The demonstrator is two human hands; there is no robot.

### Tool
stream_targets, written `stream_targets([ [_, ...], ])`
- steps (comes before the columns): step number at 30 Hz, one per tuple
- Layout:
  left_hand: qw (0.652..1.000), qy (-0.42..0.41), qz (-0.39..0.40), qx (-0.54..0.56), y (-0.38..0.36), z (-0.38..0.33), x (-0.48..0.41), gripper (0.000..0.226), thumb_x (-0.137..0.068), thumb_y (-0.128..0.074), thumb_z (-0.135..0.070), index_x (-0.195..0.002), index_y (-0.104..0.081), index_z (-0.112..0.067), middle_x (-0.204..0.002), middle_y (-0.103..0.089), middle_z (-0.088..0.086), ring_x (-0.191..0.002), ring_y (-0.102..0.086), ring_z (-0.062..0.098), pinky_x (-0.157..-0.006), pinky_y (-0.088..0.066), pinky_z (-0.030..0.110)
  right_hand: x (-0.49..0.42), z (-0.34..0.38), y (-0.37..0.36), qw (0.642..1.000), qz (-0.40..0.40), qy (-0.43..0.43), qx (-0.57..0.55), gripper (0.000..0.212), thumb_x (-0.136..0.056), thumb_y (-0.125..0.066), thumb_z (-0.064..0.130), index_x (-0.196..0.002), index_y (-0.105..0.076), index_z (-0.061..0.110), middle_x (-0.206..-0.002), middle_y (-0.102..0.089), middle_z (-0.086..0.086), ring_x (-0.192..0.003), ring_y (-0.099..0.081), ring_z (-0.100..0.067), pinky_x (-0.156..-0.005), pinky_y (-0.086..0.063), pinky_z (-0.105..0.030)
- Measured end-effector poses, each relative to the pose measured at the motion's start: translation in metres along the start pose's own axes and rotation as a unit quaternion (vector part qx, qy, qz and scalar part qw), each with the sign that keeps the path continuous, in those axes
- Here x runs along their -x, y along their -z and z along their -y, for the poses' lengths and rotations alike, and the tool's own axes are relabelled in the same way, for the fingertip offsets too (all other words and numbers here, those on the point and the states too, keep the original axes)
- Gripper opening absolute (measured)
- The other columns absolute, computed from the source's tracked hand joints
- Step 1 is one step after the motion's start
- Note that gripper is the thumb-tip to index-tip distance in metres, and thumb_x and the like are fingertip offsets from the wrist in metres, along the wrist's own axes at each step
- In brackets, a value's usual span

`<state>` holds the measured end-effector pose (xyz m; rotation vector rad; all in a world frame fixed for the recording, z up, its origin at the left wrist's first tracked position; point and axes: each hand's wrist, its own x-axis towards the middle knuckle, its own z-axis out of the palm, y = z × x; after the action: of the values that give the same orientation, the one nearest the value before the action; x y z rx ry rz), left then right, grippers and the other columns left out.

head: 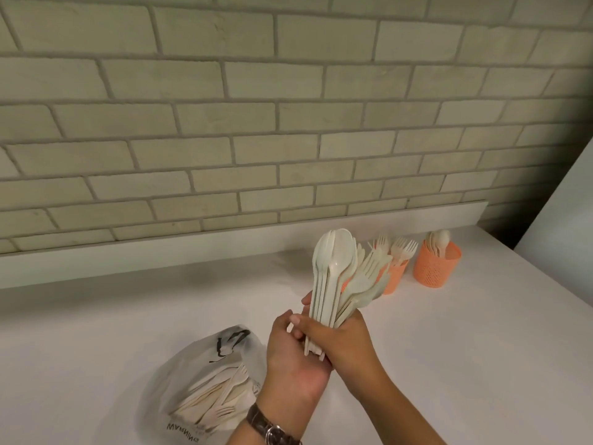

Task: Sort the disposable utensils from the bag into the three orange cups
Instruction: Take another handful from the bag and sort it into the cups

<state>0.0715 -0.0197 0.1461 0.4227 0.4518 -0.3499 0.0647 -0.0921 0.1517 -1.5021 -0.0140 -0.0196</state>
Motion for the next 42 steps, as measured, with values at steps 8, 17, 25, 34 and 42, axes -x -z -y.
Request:
stream_targets([
  [8,0.914,-0.160,-0.003,-0.373,0.010,0.014,0.003,0.031,-0.088,-0.047,-0.040,-0.111,-0.063,-0.025,-0.114,-0.064,-0.004,-0.104,-0.058,0.008,-0.088,-0.044,0.029,0.002,-0.010,0.041,0.996,0.046,-0.070,-0.033,0.035,-0.056,-0.080,0.021,-0.079,-0.056,0.011,-0.046,-0.054,0.000,-0.041,-0.050,-0.019,-0.049,-0.037,-0.028],
  [17,0.799,-0.221,-0.006,-0.559,-0.013,0.053,-0.027,0.012,-0.073,-0.076,-0.021,-0.081,-0.073,-0.029,-0.078,-0.074,-0.011,-0.081,-0.065,0.013,-0.061,-0.046,0.004,0.000,-0.027,0.119,0.984,0.153,-0.090,-0.037,0.034,-0.053,-0.081,0.014,-0.085,-0.070,0.021,-0.057,-0.057,-0.014,-0.037,-0.048,-0.020,-0.050,-0.040,-0.031],
  [25,0.837,-0.167,-0.028,-0.521,-0.066,0.153,-0.070,0.013,-0.076,-0.072,-0.010,-0.081,-0.076,-0.020,-0.081,-0.076,-0.002,-0.080,-0.070,0.007,-0.066,-0.049,0.008,-0.018,-0.036,0.245,0.957,0.185,-0.169,-0.146,0.050,-0.084,-0.059,0.037,-0.107,-0.056,-0.008,-0.052,-0.053,-0.010,-0.029,-0.040,-0.015,-0.040,-0.034,-0.021],
  [34,0.871,-0.204,-0.074,-0.441,-0.127,0.236,-0.099,0.014,-0.077,-0.069,-0.004,-0.079,-0.078,-0.015,-0.076,-0.076,0.010,-0.063,-0.064,0.009,-0.058,-0.050,0.013,-0.047,-0.036,0.344,0.928,0.254,-0.178,-0.207,0.056,-0.076,-0.070,0.041,-0.106,-0.056,-0.004,-0.079,-0.068,-0.019,-0.036,-0.052,-0.019,-0.042,-0.042,-0.024],
  [42,0.794,-0.272,-0.115,-0.532,-0.142,0.241,-0.101,0.029,-0.081,-0.066,-0.008,-0.066,-0.077,-0.031,-0.062,-0.070,0.004,-0.053,-0.054,0.003,-0.058,-0.044,0.011,-0.059,-0.031,0.362,0.960,0.205,-0.160,-0.105,0.030,-0.076,-0.062,0.034,-0.090,-0.071,0.009,-0.082,-0.071,-0.020,-0.042,-0.052,-0.024,-0.041,-0.043,-0.027],
])
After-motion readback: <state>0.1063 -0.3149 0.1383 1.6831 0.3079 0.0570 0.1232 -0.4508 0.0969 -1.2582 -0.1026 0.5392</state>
